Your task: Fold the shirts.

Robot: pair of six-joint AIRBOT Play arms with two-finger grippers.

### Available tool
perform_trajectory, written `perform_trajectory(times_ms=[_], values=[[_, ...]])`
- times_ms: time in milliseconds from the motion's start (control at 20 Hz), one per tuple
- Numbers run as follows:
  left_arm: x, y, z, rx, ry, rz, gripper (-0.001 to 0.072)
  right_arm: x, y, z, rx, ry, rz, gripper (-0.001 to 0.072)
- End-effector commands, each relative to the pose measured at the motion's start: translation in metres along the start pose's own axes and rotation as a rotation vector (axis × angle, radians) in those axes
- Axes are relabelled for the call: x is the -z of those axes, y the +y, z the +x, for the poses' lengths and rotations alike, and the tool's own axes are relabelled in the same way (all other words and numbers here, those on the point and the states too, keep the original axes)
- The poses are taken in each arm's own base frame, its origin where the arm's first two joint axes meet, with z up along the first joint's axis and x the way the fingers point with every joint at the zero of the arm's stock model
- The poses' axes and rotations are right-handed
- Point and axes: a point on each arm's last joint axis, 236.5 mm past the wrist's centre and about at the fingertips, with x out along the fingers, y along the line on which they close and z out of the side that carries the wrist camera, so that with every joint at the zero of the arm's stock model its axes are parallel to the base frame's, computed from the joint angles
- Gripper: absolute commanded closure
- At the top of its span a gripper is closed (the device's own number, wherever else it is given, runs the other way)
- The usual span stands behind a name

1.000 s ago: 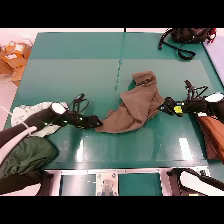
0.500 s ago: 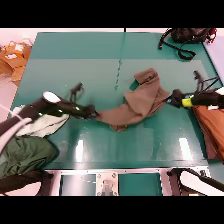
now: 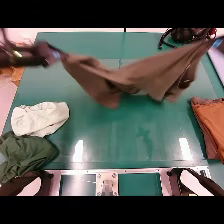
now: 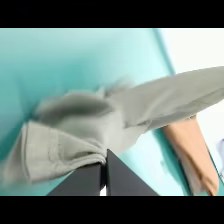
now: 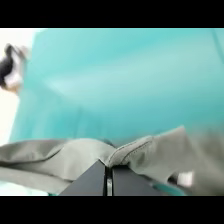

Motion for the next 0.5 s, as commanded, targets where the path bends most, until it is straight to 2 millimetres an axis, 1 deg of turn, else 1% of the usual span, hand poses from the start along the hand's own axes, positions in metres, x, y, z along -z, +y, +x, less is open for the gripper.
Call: perform_trajectory(times_ms=[0,100,150,250,300,350,400,450], values=[[-0.060,-0.083,-0.065,0.034,-0.189,0.195,0.0679,-0.054,0.092,-0.072,-0.056,-0.237,-0.192,0.0696],[-0.082,-0.130,-0.103,0.046,-0.314,0.312,0.0679,-0.075,0.129,-0.111,-0.053,-0.384,-0.276,0.0696],[-0.094,-0.152,-0.129,0.028,-0.403,0.385,0.0679,-0.082,0.144,-0.129,-0.048,-0.458,-0.312,0.0695],[-0.111,-0.184,-0.175,-0.036,-0.566,0.494,0.0679,-0.090,0.169,-0.167,-0.026,-0.602,-0.372,0.0695],[-0.115,-0.191,-0.187,-0.062,-0.600,0.527,0.0679,-0.091,0.177,-0.182,-0.011,-0.653,-0.396,0.0695],[-0.113,-0.198,-0.196,-0.081,-0.609,0.561,0.0678,-0.091,0.181,-0.191,0.002,-0.682,-0.412,0.0695],[-0.112,-0.196,-0.196,-0.092,-0.602,0.566,0.0679,-0.091,0.180,-0.195,0.022,-0.692,-0.422,0.0695],[-0.112,-0.188,-0.191,-0.113,-0.581,0.563,0.0679,-0.091,0.175,-0.193,0.040,-0.683,-0.424,0.0695]])
